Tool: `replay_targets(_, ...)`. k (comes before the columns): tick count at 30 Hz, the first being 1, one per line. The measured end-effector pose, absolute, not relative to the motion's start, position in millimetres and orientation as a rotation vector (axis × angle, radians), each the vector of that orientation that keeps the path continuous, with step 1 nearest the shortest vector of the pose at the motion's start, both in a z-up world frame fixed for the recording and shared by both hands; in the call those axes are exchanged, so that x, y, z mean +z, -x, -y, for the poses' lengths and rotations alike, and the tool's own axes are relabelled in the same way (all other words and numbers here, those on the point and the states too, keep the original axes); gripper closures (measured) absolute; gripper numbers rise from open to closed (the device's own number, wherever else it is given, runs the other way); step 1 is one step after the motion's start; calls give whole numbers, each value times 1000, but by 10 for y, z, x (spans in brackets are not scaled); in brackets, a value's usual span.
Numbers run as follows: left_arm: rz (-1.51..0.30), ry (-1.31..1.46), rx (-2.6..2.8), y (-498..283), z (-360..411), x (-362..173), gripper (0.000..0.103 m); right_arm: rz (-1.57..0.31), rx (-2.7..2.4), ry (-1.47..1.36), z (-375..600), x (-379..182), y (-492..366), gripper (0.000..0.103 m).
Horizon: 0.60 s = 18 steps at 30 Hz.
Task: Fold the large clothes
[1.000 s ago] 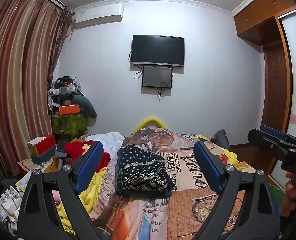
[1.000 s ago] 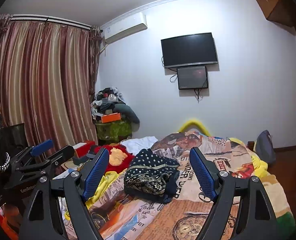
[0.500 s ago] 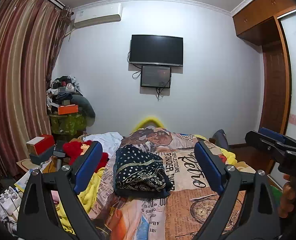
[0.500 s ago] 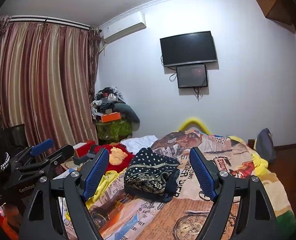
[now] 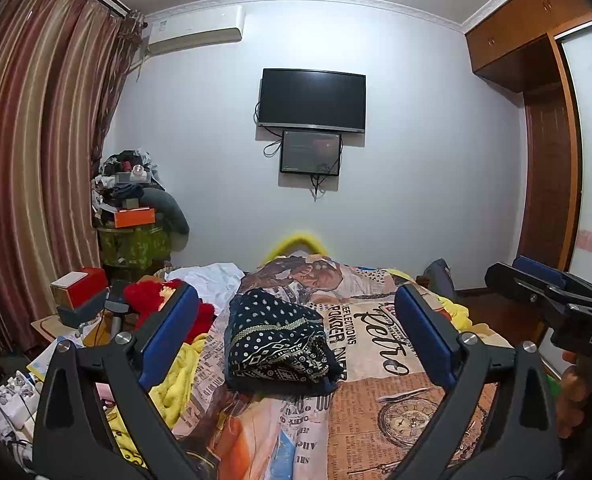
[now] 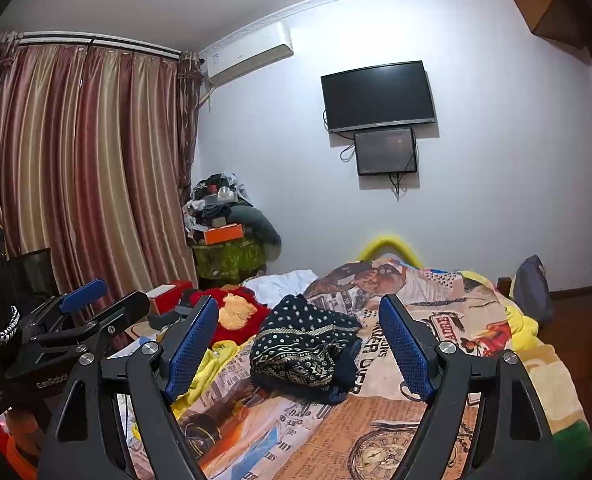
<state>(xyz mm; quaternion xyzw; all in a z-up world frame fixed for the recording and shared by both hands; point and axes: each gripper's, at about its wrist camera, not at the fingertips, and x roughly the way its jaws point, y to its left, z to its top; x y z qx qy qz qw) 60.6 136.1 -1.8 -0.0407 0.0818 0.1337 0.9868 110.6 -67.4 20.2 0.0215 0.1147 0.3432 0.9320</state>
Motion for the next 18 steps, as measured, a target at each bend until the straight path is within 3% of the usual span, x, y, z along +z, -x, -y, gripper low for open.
replay_targets(6,-169,91,260,-610,-1313,-28,1,-238,700,-44,648,177,-1089,20)
replay_targets(9,-172,97,261,-609,-1304,-28,1,-230,683,-57,661,161,-1070,5)
replay_targets(12,-178,99,265,-606,-1293,-36,1,-214,665,-62,677,152,-1049,1)
replay_targets(18,-177,119,254,-592,-1296,-23,1,-212,639,-40,640,161,-1051,0)
